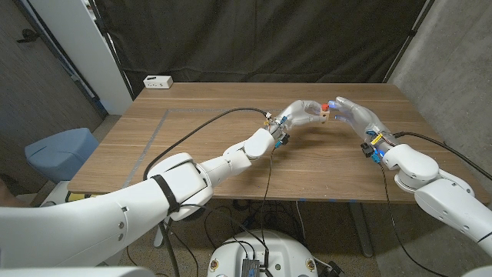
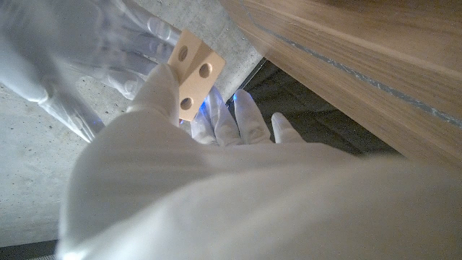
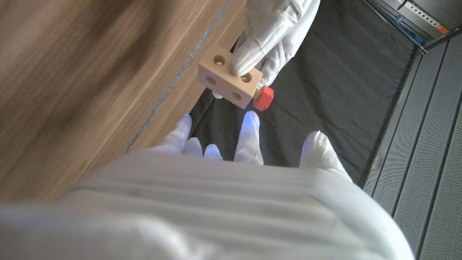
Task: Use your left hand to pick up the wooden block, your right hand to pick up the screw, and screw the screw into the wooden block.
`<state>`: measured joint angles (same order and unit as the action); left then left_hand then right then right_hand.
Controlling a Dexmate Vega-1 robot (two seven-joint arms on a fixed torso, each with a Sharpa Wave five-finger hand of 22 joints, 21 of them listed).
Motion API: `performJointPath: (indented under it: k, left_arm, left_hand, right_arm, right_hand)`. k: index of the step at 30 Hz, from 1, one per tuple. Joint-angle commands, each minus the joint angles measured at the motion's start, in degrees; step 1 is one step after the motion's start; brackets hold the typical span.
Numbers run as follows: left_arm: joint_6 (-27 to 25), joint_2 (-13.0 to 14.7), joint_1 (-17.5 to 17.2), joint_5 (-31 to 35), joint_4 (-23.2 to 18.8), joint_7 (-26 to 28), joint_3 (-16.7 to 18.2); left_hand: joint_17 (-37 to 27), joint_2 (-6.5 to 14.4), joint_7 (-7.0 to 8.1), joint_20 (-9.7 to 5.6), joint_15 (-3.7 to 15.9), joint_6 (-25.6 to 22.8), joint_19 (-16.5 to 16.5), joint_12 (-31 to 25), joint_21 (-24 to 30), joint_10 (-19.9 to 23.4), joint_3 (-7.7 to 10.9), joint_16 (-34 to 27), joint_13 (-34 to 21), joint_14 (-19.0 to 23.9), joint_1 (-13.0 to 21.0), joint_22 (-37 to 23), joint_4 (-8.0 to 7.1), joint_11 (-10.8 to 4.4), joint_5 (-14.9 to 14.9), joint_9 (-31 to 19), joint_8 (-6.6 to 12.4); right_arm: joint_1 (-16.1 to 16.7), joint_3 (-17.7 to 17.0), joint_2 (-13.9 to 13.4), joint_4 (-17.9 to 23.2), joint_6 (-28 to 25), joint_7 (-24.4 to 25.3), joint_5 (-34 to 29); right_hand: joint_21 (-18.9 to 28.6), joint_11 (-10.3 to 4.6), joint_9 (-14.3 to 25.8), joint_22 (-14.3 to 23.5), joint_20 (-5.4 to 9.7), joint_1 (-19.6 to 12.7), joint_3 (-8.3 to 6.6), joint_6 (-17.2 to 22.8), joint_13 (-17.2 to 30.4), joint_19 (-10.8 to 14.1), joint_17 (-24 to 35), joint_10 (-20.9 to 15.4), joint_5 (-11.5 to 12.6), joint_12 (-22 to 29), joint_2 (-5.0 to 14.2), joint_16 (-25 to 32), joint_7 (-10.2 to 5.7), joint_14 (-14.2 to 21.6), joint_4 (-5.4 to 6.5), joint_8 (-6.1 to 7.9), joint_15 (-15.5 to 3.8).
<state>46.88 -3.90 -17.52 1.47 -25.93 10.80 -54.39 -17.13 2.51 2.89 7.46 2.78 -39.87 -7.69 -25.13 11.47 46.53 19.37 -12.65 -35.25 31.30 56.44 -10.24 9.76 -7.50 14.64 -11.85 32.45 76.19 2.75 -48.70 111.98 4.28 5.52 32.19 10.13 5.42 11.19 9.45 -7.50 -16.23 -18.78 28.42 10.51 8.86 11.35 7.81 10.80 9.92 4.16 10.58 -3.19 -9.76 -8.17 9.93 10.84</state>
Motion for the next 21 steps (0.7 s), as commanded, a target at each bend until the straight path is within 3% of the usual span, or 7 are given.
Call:
performJointPath:
  k: [1,21]
  left_arm:
    - [-0.2,0.3,-0.4,0.1,-0.9,0.0,-0.1]
    - [-0.9,1.2,-1.6,1.1,-3.6,0.5,0.3]
  left_hand:
    - [-0.2,2.0,2.89,-0.32,5.39,-12.1,-0.3,-3.4,0.1,5.3,1.45,-0.2,-1.0,0.1,-0.9,-0.1,-0.95,-4.87,0.3,-0.2,0.21]
    - [-0.2,2.0,2.9,-0.32,5.37,-12.0,-0.2,-3.4,0.1,5.3,1.45,-0.2,-1.0,0.2,-0.9,-0.1,-0.98,-4.89,0.3,-0.2,0.16]
  right_arm:
    - [-1.8,1.4,-0.6,-1.1,0.7,-1.4,0.7]
    - [-0.9,1.2,-1.6,-0.6,1.8,-1.6,0.9]
  right_hand:
    - [-0.2,0.06,0.0,0.3,-0.09,0.5,-0.01,-0.3,0.2,-0.3,0.1,0.9,0.0,0.1,-0.13,0.0,-0.12,-1.2,0.4,0.17,0.04]
    - [0.2,-0.26,0.0,0.3,-1.22,0.8,0.0,2.5,0.2,-0.8,0.1,0.2,-0.1,0.9,0.24,0.4,0.04,-1.3,0.47,1.52,0.01]
